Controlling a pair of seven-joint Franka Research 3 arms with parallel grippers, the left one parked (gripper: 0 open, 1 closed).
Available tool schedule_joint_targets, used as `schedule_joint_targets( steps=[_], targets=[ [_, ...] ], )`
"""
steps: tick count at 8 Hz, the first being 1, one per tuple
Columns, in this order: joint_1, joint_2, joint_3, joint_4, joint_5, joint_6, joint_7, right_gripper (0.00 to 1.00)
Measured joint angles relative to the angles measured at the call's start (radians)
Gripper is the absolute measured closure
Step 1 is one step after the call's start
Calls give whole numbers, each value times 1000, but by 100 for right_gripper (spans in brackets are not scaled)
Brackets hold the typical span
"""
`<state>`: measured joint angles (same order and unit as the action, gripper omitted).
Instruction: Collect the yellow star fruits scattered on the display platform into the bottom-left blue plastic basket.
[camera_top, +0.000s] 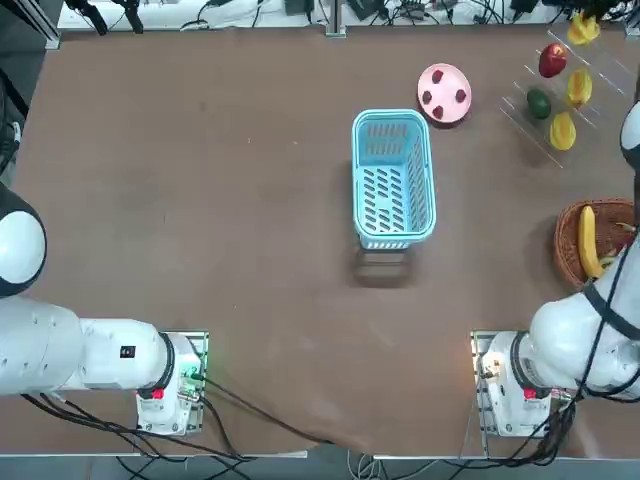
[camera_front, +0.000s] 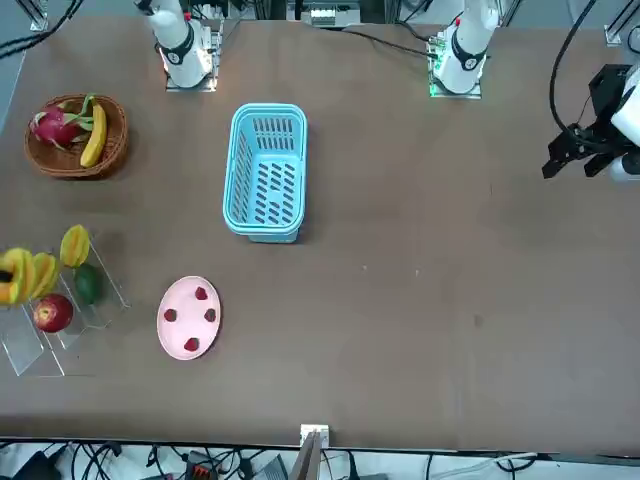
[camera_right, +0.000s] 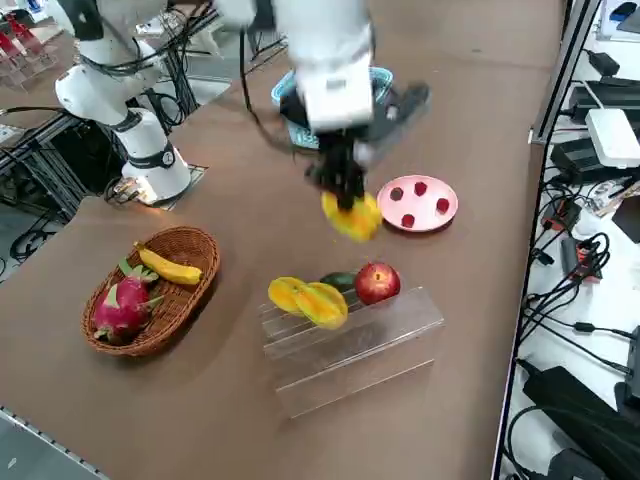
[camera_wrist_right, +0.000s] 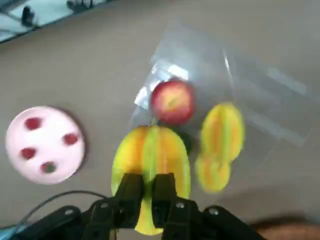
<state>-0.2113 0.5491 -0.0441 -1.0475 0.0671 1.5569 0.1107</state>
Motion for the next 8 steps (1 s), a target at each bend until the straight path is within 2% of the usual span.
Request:
schedule_joint_targets(
  steps=[2,6,8],
  targets=[
    [173,-127,8,-136,-11,-45,251,85],
    [499,-419,16,-527,4,-31,594,85],
    [651,-505,18,-663,16,-1,733,85]
  ],
)
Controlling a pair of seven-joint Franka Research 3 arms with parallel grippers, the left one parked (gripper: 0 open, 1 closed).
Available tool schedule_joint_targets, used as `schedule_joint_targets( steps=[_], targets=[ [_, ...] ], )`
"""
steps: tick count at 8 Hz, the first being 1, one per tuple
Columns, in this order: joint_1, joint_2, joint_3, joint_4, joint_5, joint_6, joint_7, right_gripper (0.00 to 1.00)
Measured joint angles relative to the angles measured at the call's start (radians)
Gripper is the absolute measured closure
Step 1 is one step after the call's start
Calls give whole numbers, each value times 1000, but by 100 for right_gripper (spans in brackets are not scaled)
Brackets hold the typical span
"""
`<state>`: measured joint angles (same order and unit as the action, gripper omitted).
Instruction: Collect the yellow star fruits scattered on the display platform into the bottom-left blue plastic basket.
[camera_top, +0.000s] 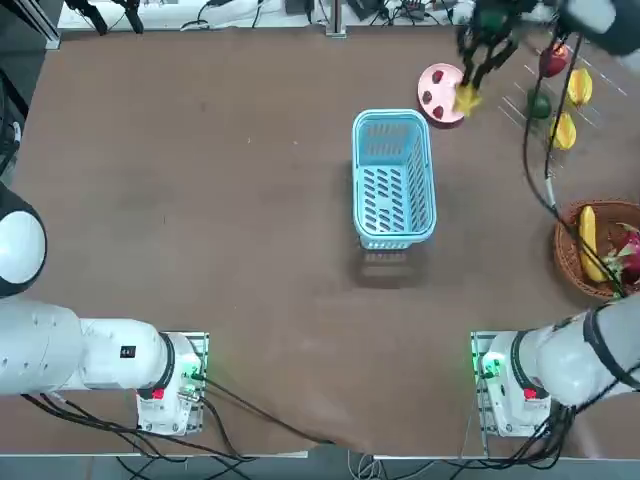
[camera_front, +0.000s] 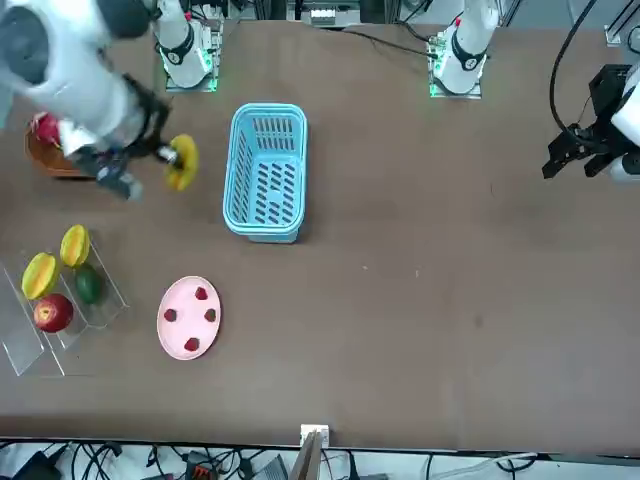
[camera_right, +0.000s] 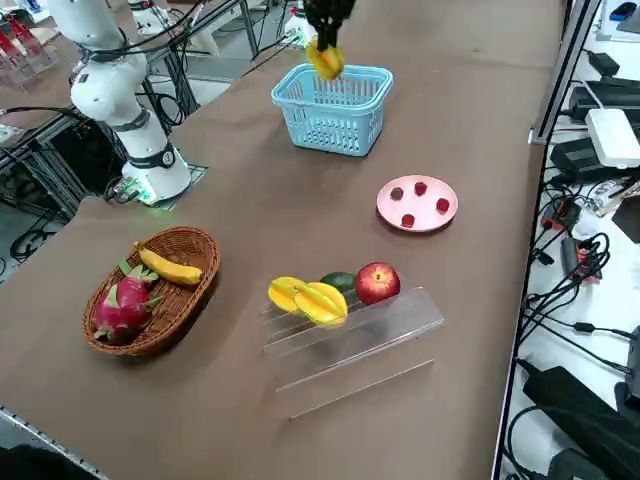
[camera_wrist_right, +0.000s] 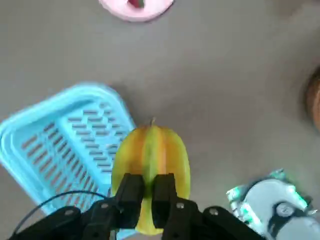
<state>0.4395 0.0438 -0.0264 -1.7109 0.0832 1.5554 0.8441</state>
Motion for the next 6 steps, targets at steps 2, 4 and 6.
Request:
schedule_joint_targets(
  steps=[2,4,6],
  targets=[
    [150,-10,1,-116,24,123,132,85],
    [221,-3,0,-212,47,245,157,85],
    [228,0,-9,-239,48,273,157,61]
  ],
)
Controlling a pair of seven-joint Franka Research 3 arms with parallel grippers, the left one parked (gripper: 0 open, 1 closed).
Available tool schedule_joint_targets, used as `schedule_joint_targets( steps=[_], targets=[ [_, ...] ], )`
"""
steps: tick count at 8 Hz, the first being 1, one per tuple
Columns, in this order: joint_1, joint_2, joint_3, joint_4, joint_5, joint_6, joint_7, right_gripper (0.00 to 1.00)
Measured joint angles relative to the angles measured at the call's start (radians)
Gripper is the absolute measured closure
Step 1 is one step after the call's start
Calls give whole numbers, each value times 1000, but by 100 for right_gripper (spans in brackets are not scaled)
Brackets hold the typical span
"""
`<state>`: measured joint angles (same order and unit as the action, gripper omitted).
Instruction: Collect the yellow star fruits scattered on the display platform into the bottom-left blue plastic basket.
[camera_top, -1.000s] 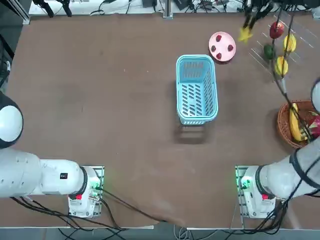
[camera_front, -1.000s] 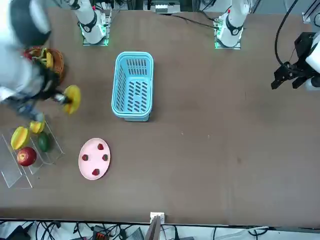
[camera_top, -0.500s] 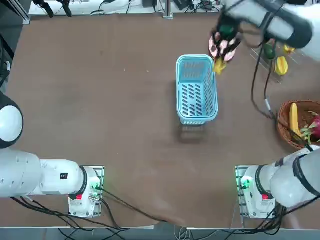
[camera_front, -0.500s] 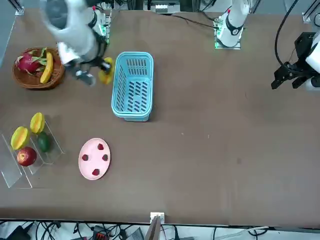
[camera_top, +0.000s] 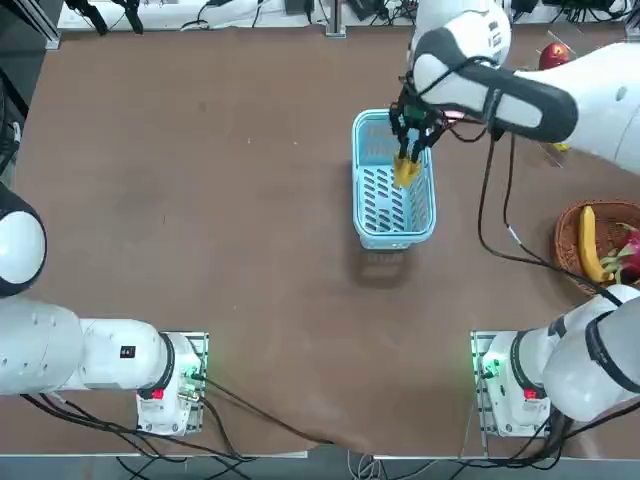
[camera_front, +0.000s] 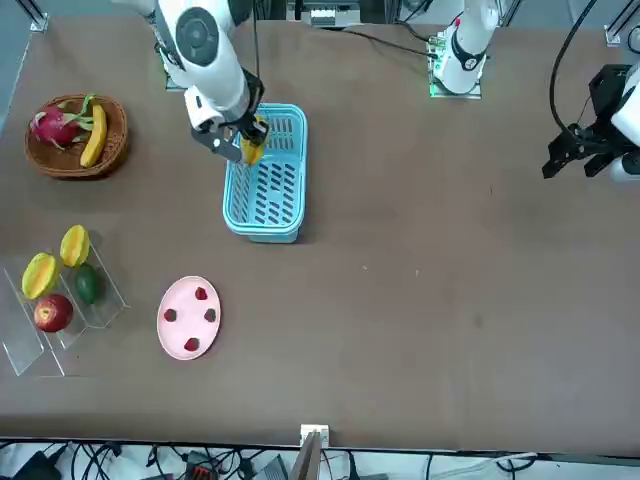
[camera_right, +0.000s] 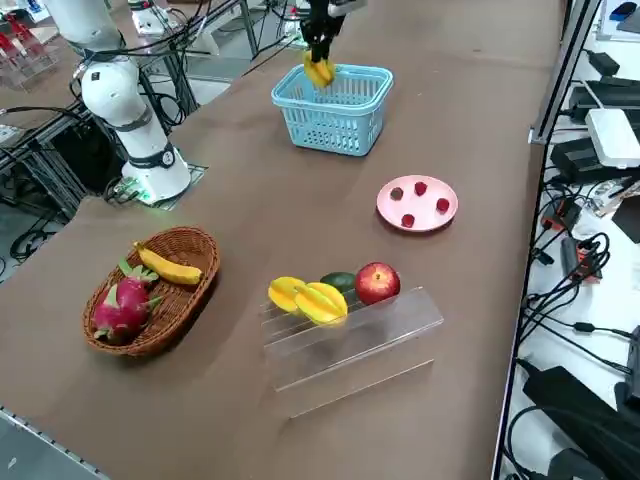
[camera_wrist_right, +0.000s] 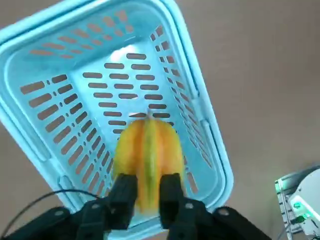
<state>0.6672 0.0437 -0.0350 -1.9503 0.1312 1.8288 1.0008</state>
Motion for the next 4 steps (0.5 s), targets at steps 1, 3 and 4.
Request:
schedule_joint_targets(
  steps=[1,3,4],
  targets=[
    [-3,-3,-12,1,0,0,-2,43],
    [-27,-17,-31,9,-1,3,-6,7],
    [-62,-24,-41,27,-18,-2,-35,0]
  ],
)
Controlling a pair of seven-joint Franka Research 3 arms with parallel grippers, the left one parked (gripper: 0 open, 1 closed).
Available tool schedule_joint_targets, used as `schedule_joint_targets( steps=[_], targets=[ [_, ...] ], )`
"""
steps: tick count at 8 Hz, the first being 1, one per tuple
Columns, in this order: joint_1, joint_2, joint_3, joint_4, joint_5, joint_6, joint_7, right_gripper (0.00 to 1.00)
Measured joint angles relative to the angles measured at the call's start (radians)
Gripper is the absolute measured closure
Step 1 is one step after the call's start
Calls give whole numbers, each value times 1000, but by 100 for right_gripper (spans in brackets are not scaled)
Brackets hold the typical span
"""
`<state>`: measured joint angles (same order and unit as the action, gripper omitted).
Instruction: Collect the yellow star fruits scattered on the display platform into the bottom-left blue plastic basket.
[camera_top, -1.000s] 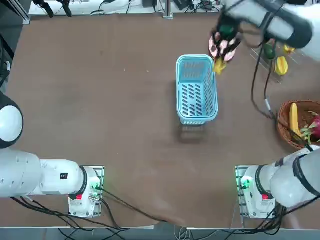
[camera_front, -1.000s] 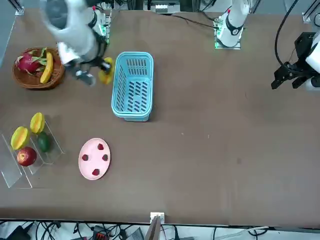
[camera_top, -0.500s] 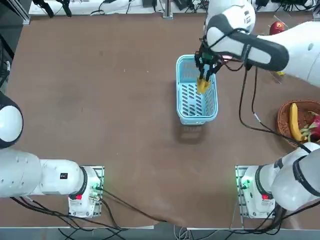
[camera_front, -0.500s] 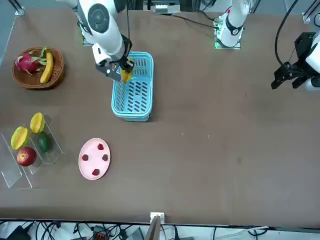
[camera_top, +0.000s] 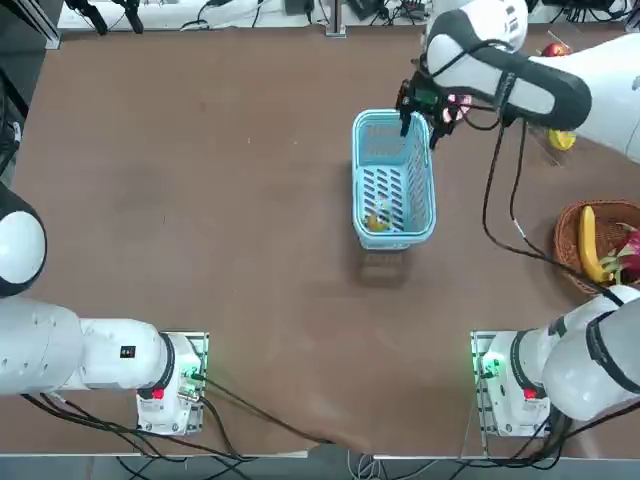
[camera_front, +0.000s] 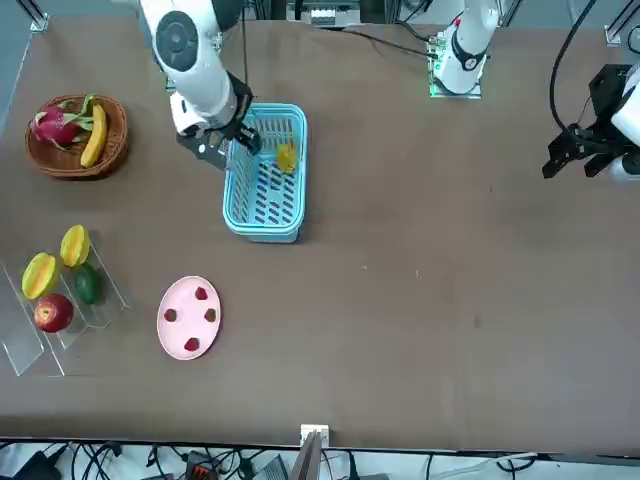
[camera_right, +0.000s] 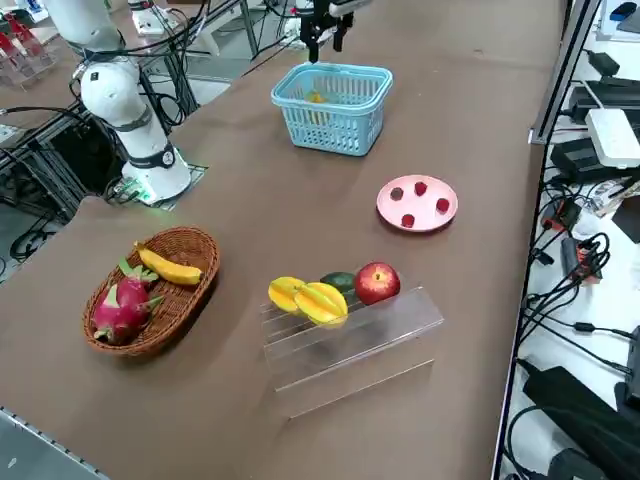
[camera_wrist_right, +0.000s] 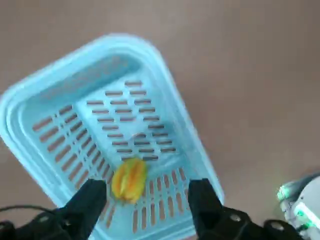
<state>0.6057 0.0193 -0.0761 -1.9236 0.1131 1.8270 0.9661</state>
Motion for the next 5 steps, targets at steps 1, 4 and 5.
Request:
schedule_joint_targets(
  steps=[1,4,5],
  targets=[
    [-58,-5,-10,27,-31,-27,-68,0],
    [-301,0,-33,88,-178,-86,-351,0],
    [-377,14,-36,102,-200,-84,-435,0]
  ],
)
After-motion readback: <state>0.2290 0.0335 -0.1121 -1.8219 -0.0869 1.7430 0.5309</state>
